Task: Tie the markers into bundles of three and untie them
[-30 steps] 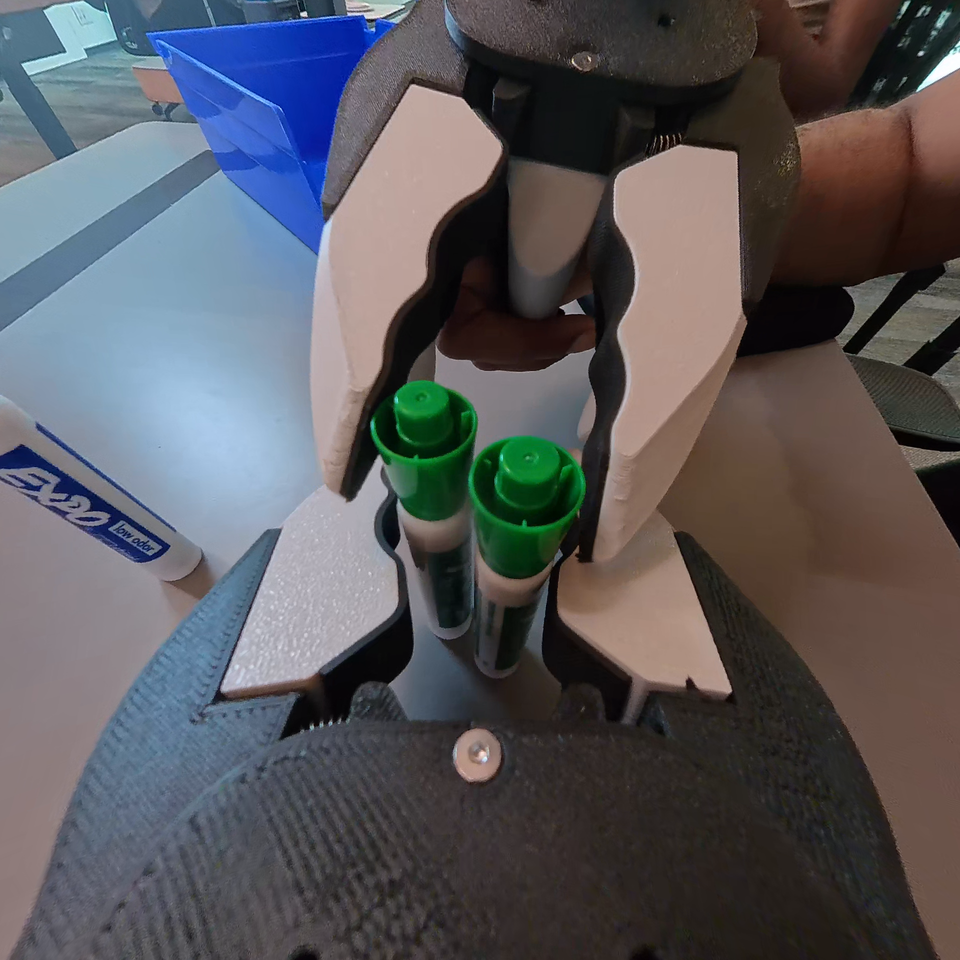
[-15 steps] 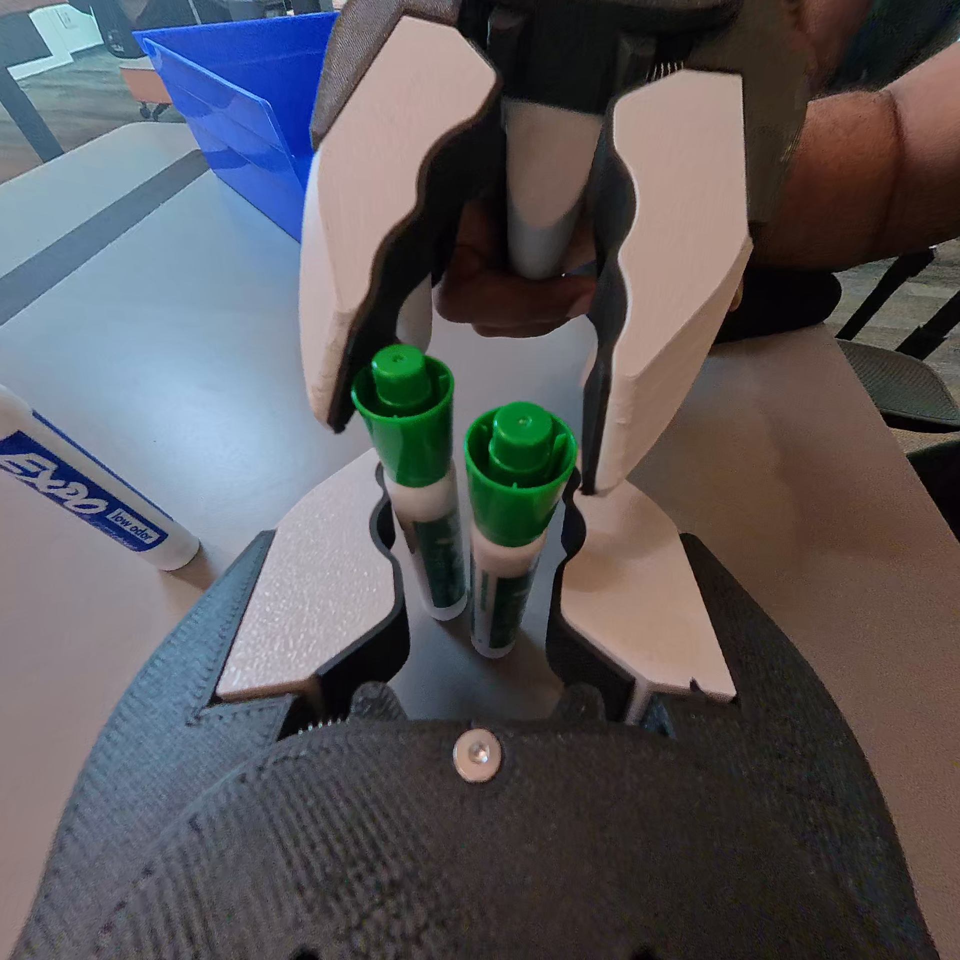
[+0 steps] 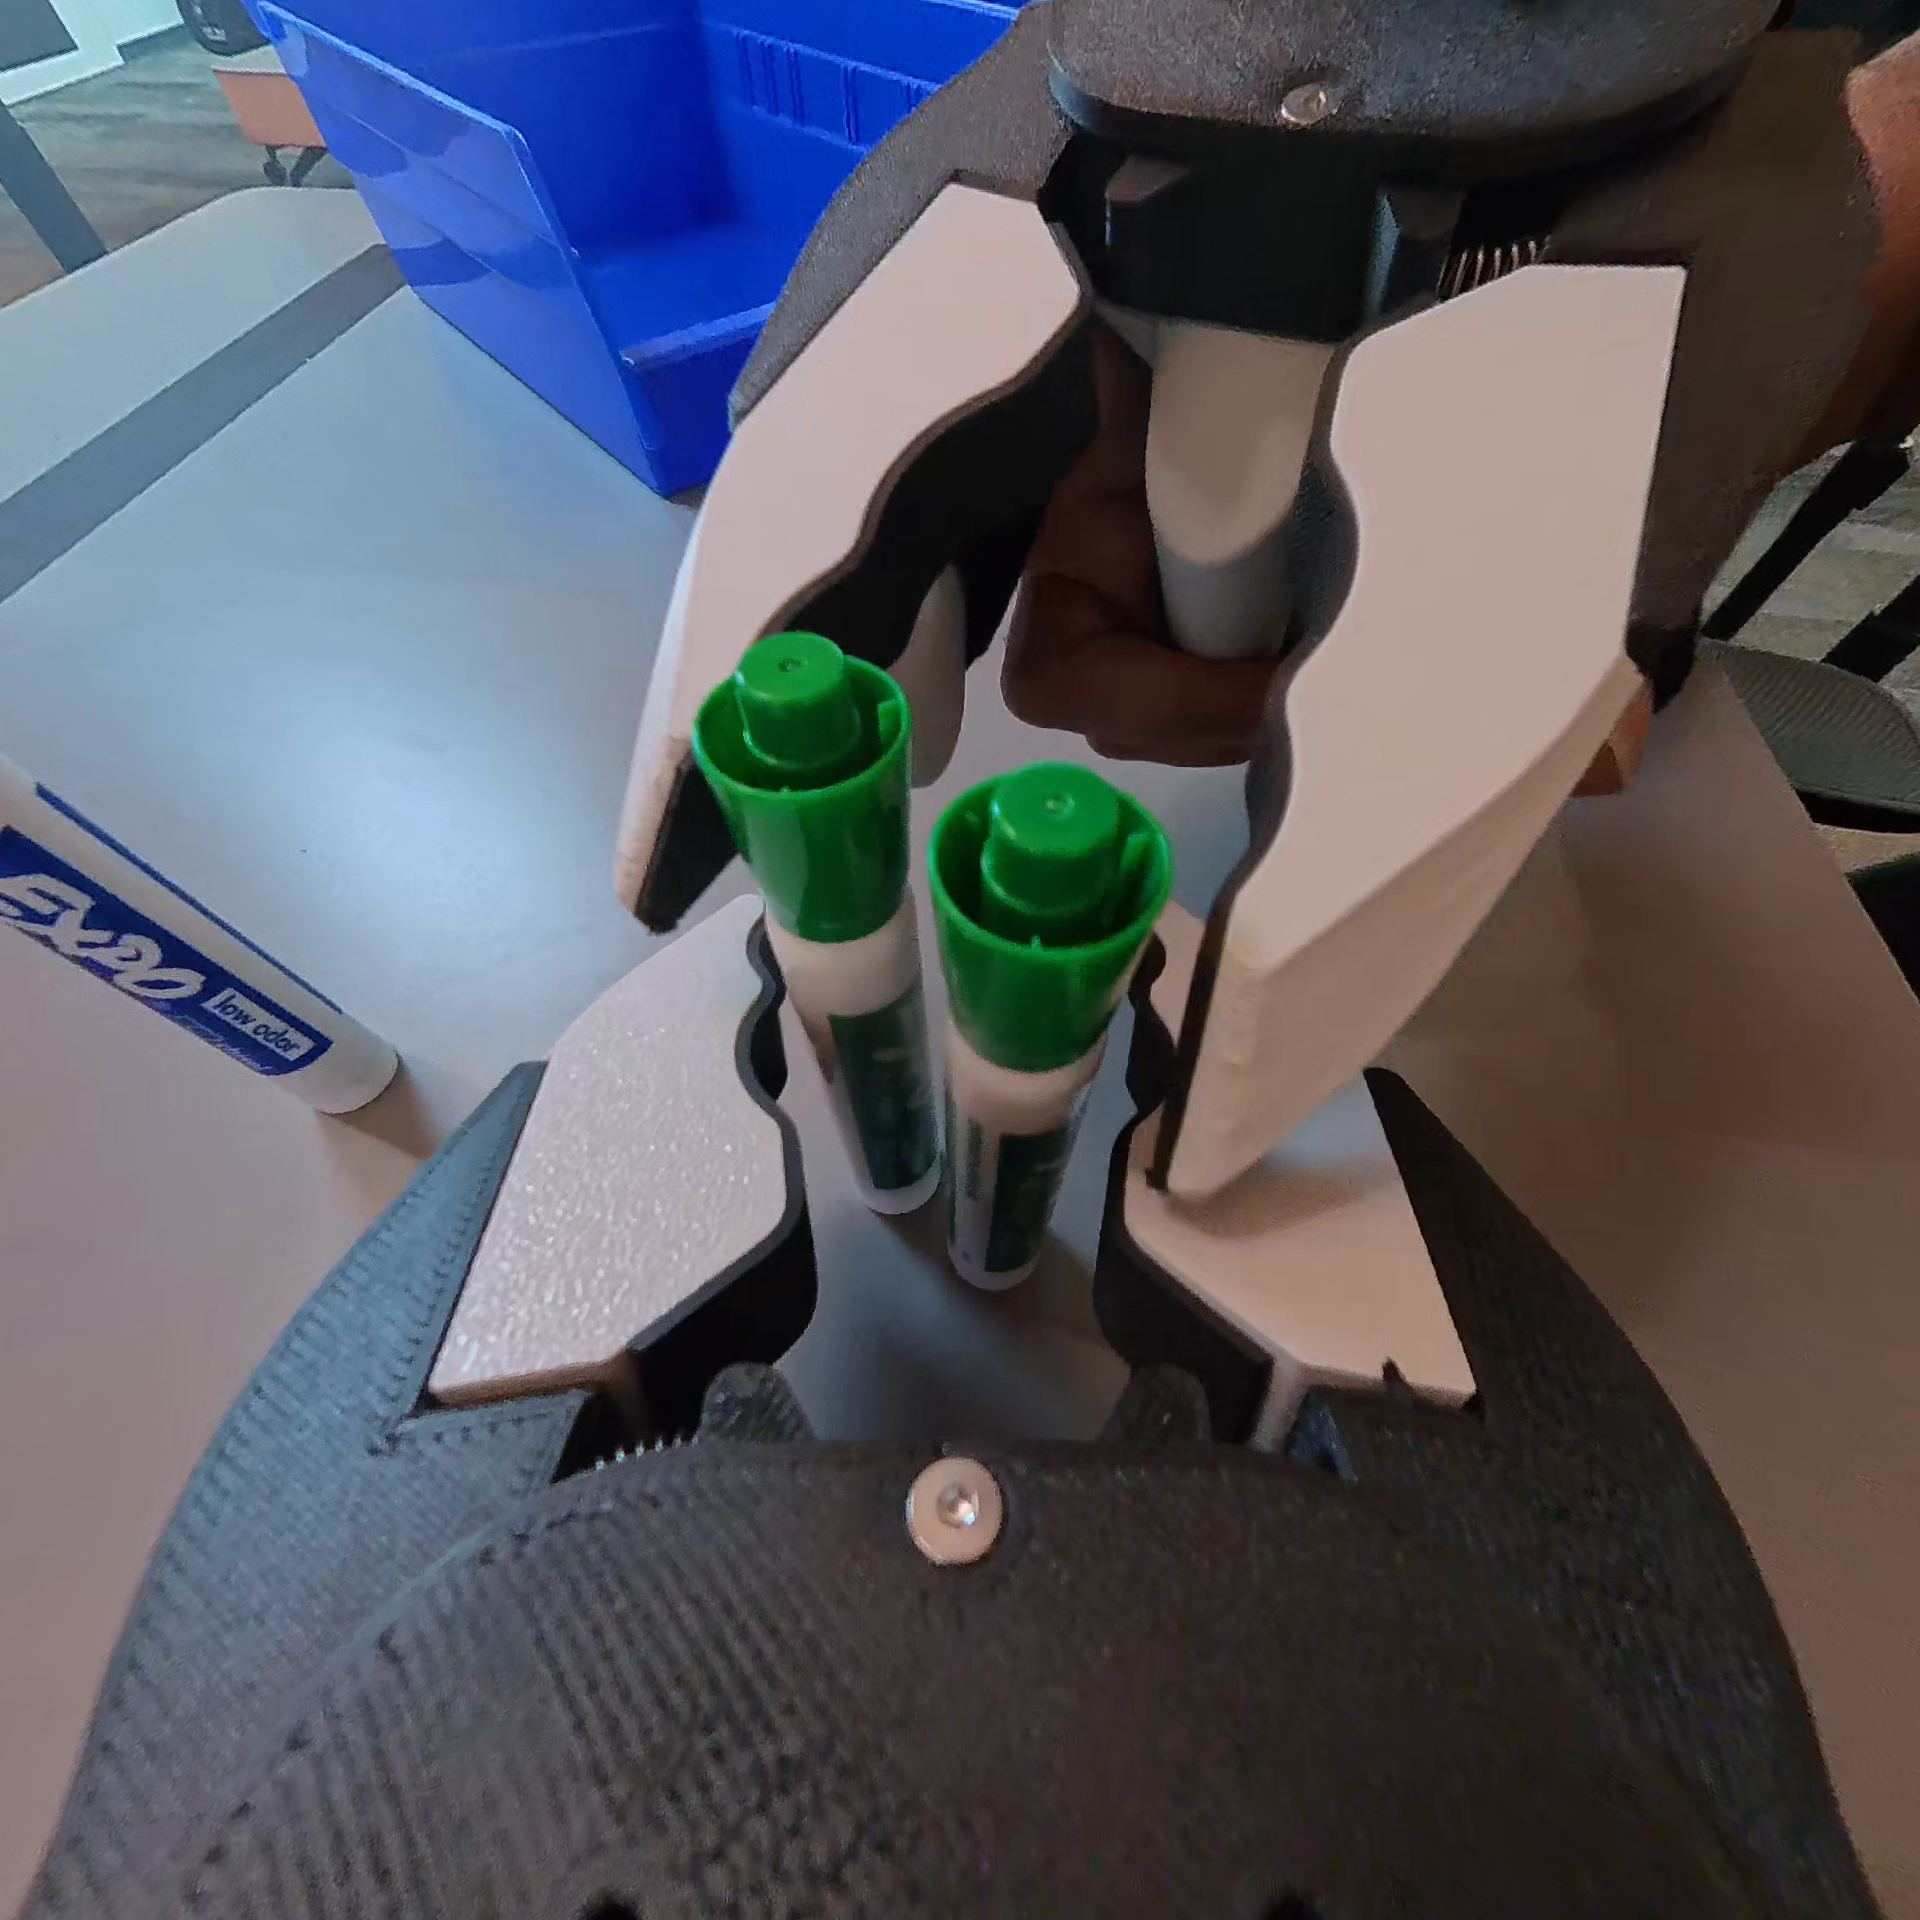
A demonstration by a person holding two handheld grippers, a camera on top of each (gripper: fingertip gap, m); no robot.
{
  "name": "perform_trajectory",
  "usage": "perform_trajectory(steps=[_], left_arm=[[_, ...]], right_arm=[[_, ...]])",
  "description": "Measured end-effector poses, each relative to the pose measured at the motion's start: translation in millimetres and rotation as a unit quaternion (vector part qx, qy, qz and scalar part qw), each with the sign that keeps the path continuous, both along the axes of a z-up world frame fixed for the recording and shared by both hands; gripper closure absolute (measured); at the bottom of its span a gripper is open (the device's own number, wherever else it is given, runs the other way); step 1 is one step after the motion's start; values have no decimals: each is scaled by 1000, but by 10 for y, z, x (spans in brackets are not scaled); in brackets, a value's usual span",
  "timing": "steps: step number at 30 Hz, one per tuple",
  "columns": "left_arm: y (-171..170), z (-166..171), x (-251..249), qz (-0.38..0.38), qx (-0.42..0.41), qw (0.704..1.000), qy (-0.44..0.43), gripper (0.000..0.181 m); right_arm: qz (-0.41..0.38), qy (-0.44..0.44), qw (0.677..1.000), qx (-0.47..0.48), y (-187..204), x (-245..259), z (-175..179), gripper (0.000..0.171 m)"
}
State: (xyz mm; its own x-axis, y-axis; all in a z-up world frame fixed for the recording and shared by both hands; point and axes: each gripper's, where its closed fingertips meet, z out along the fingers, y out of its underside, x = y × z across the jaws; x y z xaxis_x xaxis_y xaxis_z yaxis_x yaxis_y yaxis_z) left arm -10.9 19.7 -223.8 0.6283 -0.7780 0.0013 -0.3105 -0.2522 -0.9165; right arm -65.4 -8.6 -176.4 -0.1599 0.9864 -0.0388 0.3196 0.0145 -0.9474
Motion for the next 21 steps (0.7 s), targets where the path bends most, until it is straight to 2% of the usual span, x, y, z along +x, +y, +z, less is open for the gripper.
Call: perform_trajectory(steps=[21], left_arm=[[6, -34, -64, 9, -3, 1000, 7, 118]], right_arm=[[-13, 42, 999, 22, 62, -54, 17, 132]])
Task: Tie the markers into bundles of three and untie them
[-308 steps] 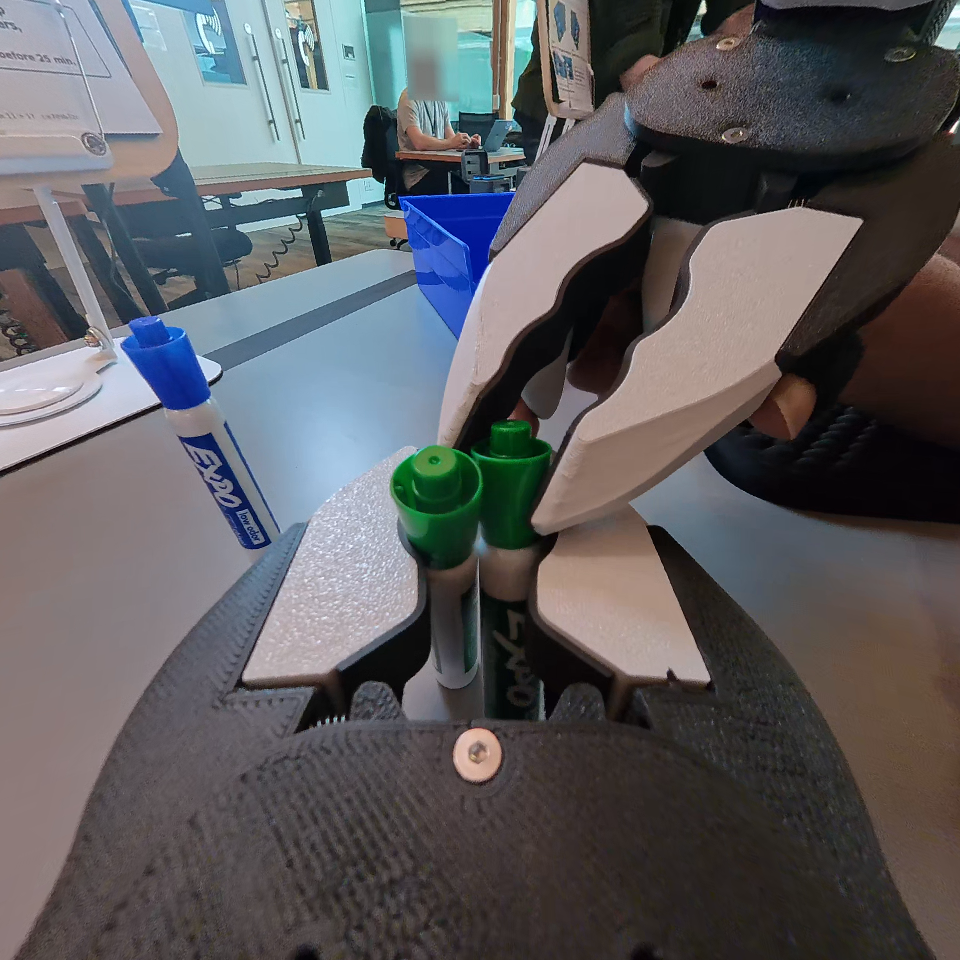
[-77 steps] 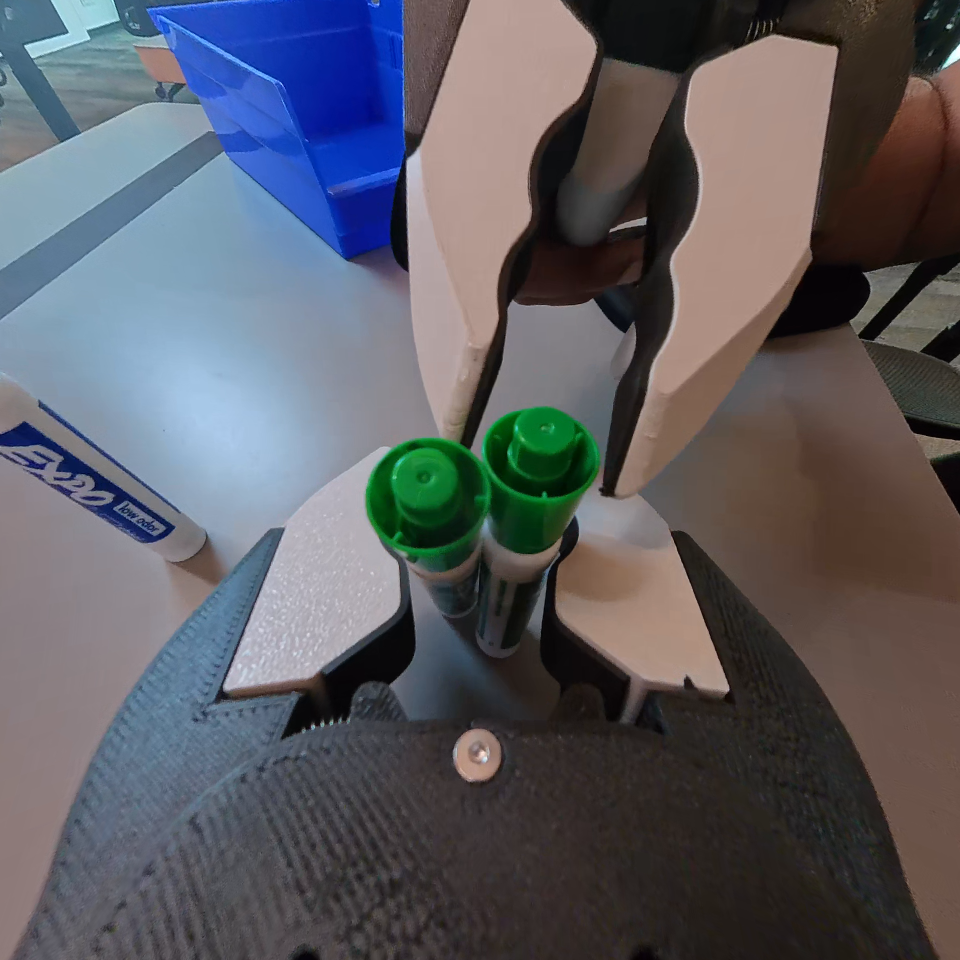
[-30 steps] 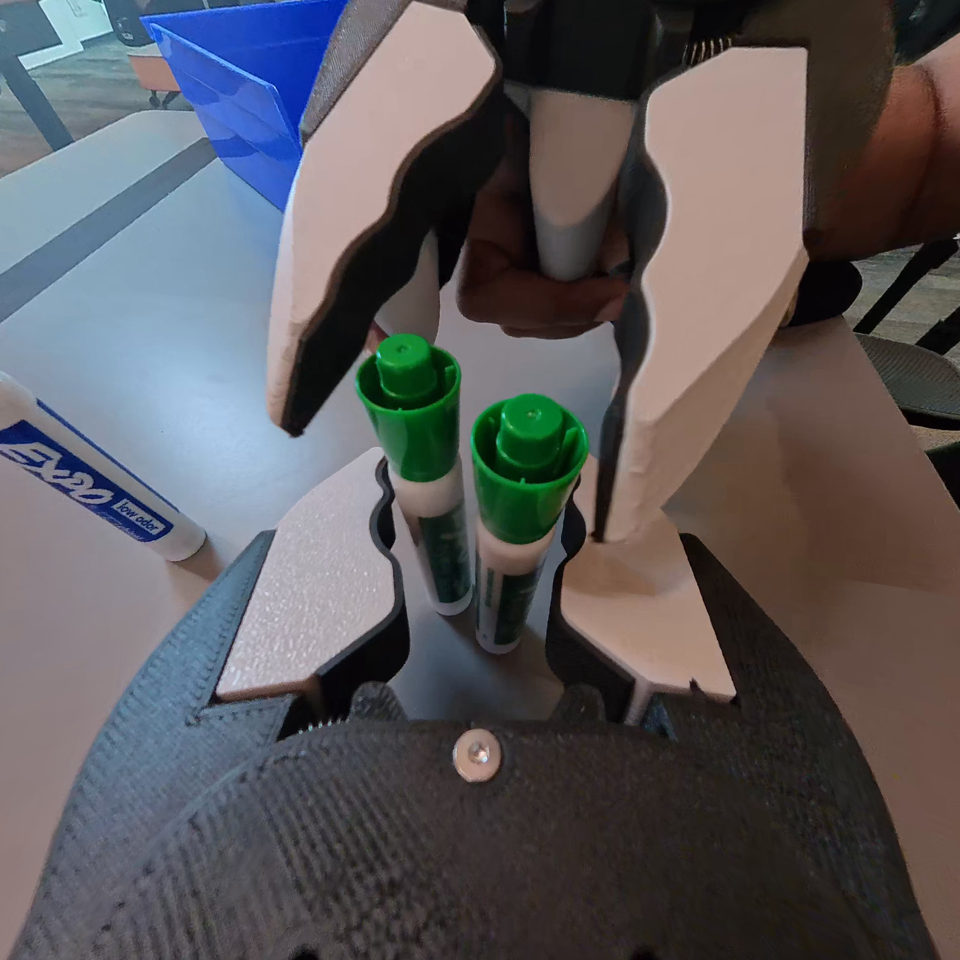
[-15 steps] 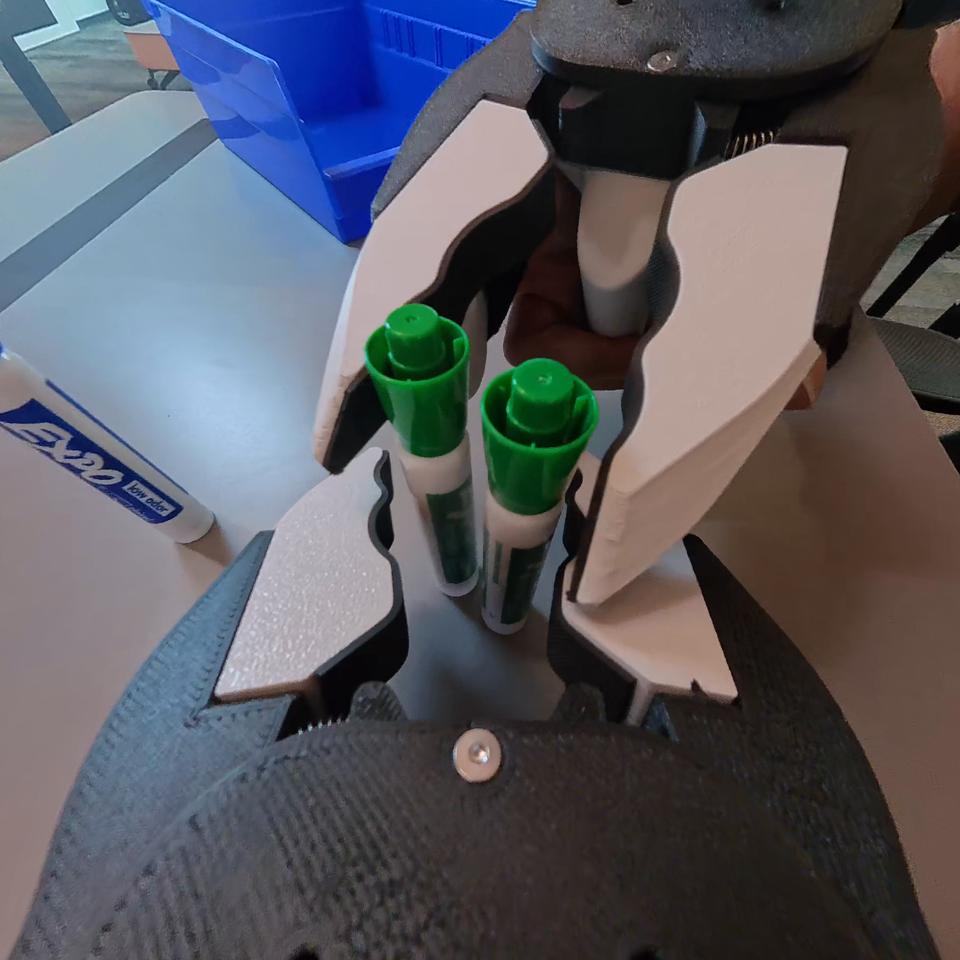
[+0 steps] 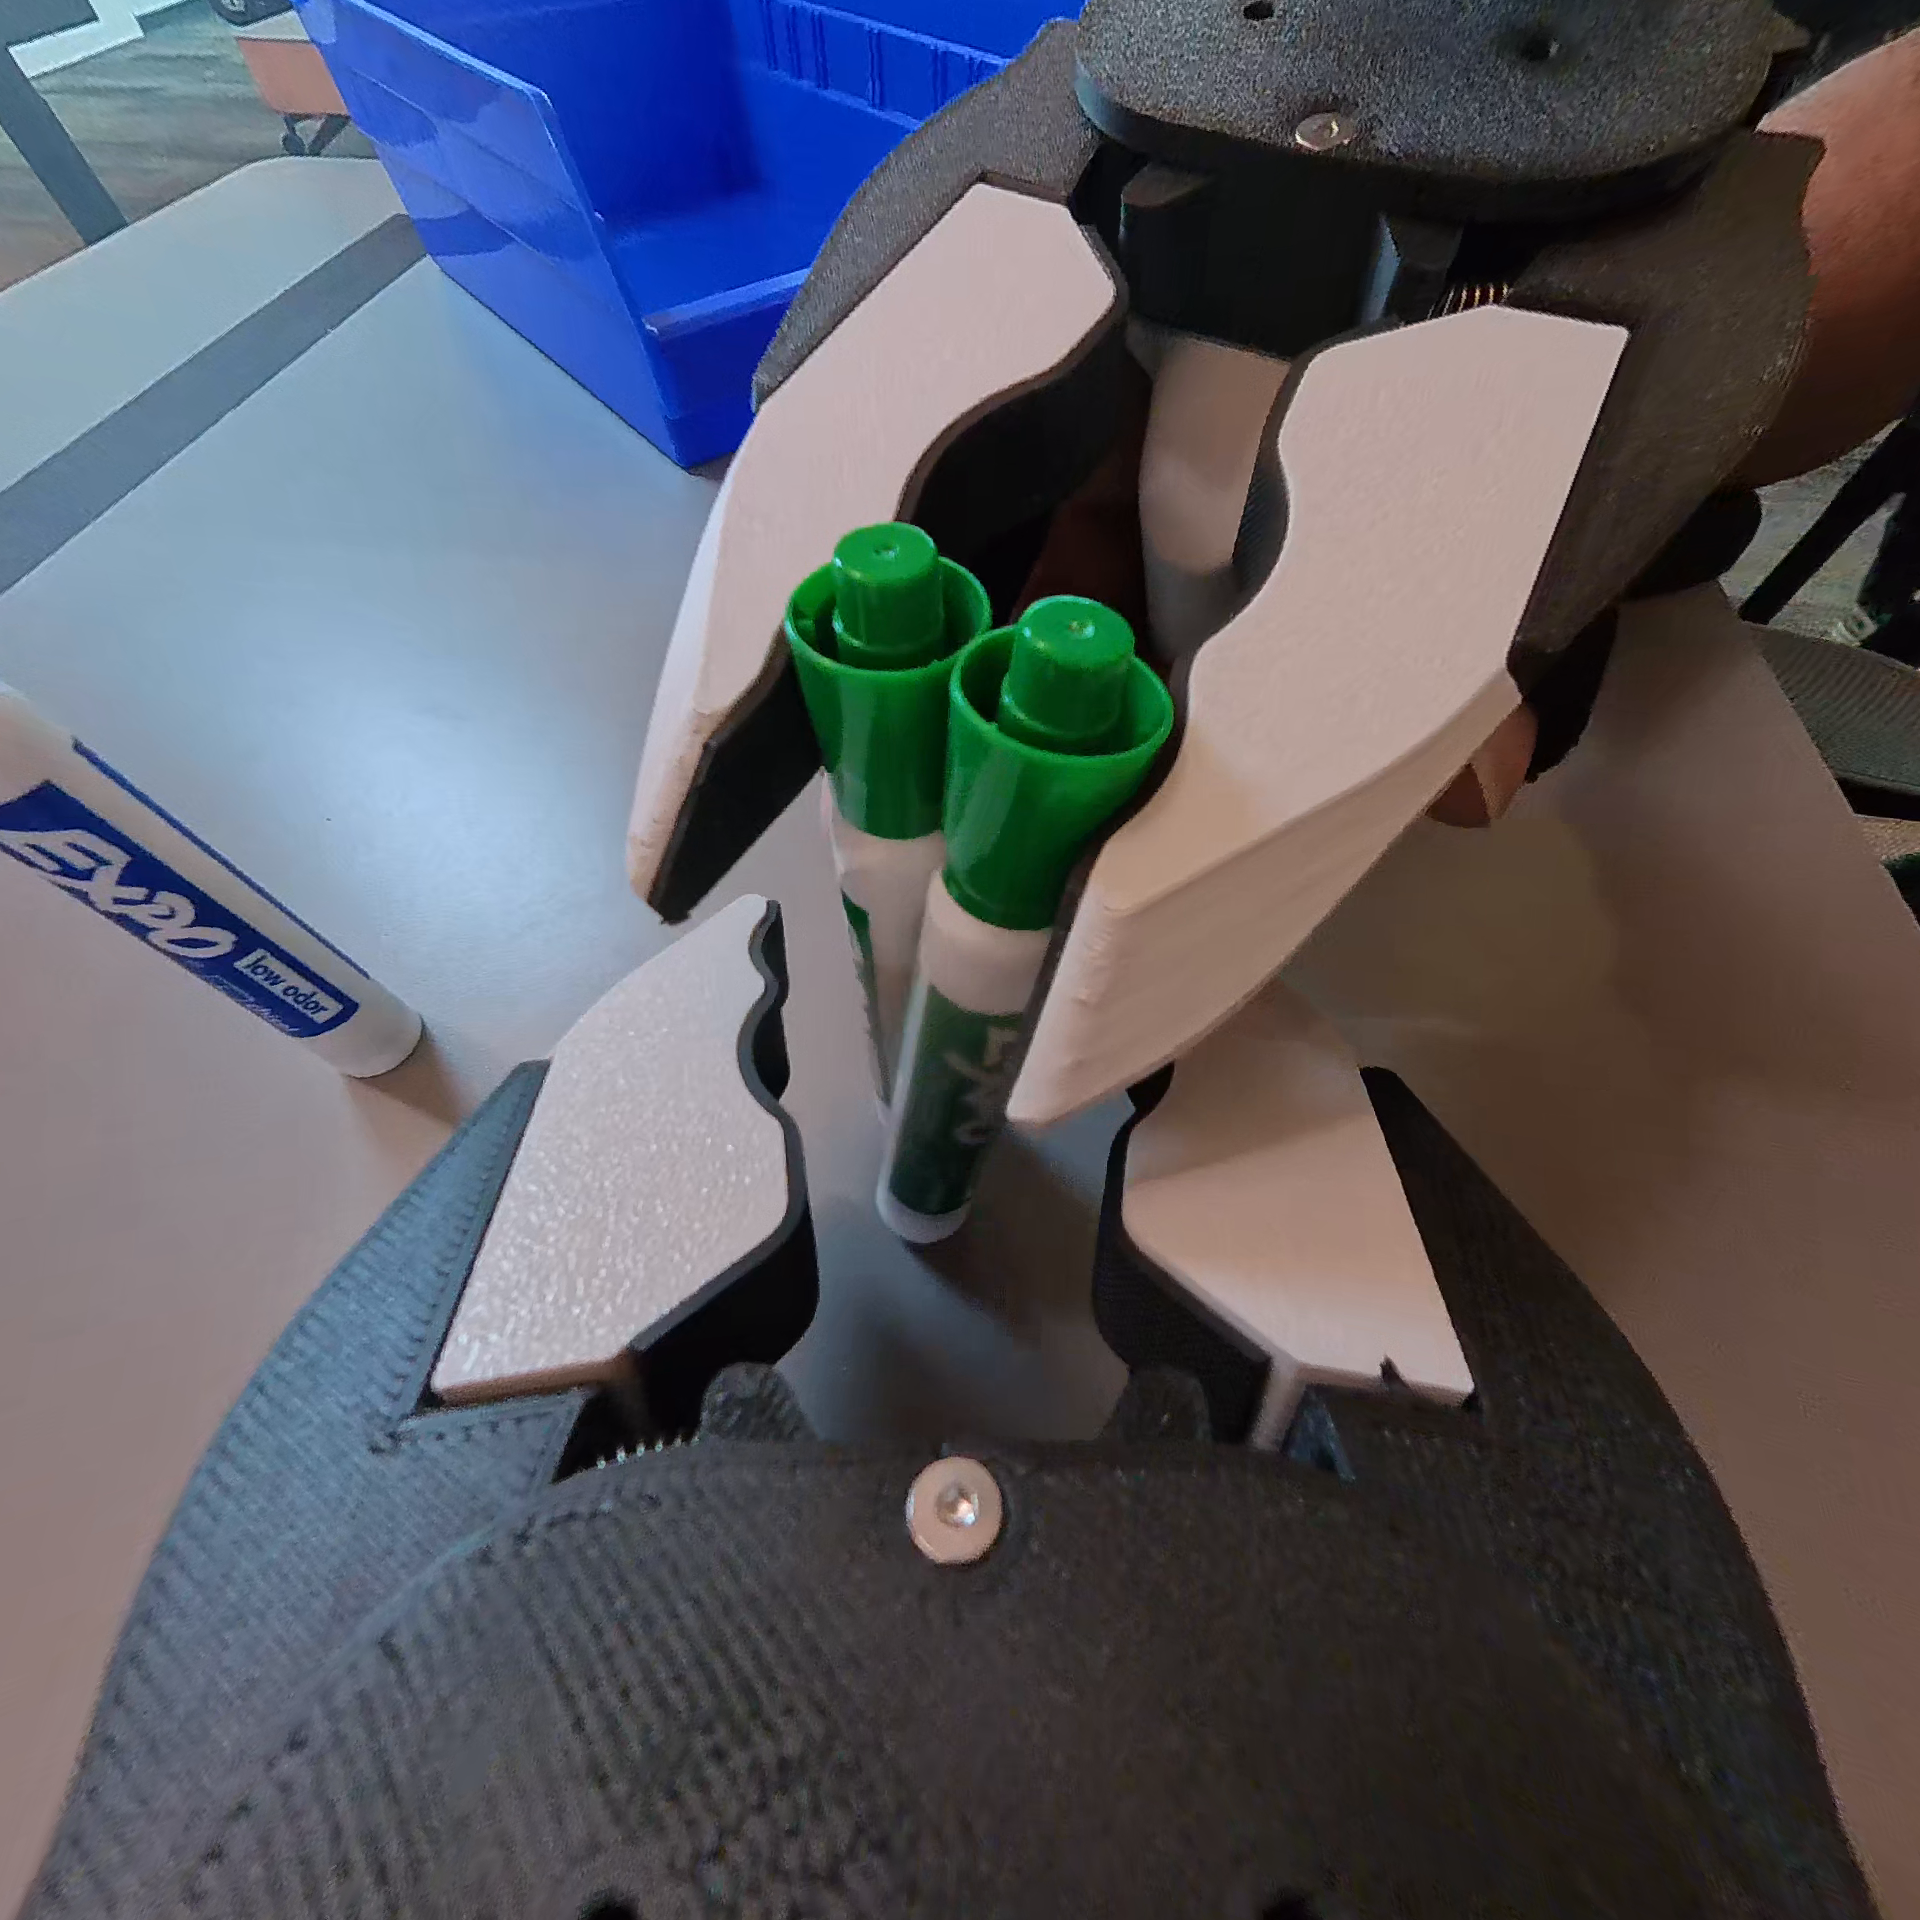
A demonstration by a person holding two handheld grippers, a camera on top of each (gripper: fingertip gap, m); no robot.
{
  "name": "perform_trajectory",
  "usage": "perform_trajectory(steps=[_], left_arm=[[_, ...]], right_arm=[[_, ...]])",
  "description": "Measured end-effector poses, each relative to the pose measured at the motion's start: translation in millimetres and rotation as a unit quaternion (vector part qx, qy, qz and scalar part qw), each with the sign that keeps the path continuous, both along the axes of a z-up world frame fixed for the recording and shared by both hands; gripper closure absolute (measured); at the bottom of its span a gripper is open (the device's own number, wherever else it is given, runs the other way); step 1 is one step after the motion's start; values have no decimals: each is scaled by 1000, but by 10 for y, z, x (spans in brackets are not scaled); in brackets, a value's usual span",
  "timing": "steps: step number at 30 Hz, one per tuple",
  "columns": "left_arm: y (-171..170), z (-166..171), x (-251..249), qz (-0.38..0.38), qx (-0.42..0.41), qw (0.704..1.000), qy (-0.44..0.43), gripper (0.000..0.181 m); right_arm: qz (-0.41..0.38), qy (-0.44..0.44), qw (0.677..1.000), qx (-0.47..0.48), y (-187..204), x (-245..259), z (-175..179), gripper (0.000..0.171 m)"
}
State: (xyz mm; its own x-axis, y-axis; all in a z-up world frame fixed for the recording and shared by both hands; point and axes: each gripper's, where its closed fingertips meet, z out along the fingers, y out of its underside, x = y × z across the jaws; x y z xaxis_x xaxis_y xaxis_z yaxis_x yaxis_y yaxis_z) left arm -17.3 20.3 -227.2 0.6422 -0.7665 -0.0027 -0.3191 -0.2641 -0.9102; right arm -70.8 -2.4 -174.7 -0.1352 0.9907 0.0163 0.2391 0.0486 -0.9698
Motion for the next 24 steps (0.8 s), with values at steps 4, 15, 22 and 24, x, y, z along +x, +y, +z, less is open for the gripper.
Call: perform_trajectory(steps=[4, 15, 22, 24], left_arm=[[-1, -14, 1, 0, -2, 1000, 1, 118], [-9, 3, -6, 0, -5, 1000, -7, 118], [-37, 36, 16, -10, -2, 1000, -17, 114], [-47, 66, 25, -13, 0, 1000, -27, 112]], right_arm=[[-1, 0, 1000, 1, 6, -4, -3, 132], [7, 6, 1000, 6, 5, -4, 13, 133], [21, 7, 1000, 2, 11, 22, 84, 133], [37, 7, 999, -7, 0, 41, 146, 133]])
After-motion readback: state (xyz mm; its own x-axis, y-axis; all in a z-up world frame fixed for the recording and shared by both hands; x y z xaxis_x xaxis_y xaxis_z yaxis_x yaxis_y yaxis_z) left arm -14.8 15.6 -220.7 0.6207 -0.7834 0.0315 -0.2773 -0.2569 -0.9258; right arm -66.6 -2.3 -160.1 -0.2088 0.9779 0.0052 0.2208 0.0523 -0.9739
